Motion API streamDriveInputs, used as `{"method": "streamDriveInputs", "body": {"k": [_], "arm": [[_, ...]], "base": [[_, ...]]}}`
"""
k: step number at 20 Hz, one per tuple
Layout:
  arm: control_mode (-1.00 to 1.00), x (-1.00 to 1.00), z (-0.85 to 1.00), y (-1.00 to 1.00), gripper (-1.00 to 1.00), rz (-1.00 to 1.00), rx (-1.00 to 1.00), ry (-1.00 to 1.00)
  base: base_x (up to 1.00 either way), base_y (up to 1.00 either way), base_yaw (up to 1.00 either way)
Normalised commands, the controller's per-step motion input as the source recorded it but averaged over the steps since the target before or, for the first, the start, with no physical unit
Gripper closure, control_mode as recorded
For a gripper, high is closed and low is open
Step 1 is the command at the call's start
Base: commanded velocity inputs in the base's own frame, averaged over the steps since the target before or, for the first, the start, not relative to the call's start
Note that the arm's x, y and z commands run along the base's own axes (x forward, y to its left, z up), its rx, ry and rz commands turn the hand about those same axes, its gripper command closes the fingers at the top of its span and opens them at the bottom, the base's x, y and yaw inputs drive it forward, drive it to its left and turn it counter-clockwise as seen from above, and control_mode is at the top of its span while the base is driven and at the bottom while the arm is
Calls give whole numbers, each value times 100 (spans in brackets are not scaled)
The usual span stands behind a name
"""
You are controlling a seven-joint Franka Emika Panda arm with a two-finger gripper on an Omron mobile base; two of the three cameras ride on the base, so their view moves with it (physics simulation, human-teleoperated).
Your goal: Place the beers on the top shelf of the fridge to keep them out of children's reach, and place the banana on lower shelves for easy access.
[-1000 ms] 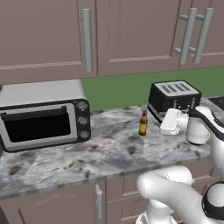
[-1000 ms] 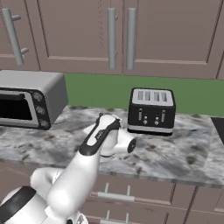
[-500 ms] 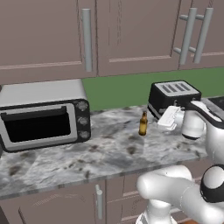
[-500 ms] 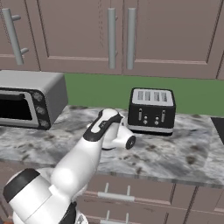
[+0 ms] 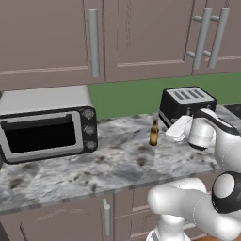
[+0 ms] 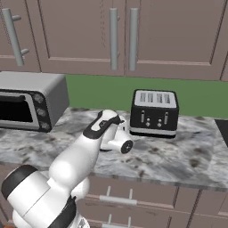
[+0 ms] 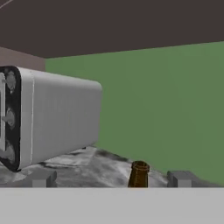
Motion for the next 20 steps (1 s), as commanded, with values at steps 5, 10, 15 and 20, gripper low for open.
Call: {"method": "streamDriveInputs", "body": {"k": [5,10,15,20], "arm": [[-100,2,-8,0,-100,-5,0,2],[-100,0,-10,0,-100,-1,0,4],[-100,0,-5,1,-100,-1,0,4],[-100,0,-6,2,-100,-1,0,3]], "base": [[0,0,0],[0,0,0],[0,0,0],[0,0,0]]}}
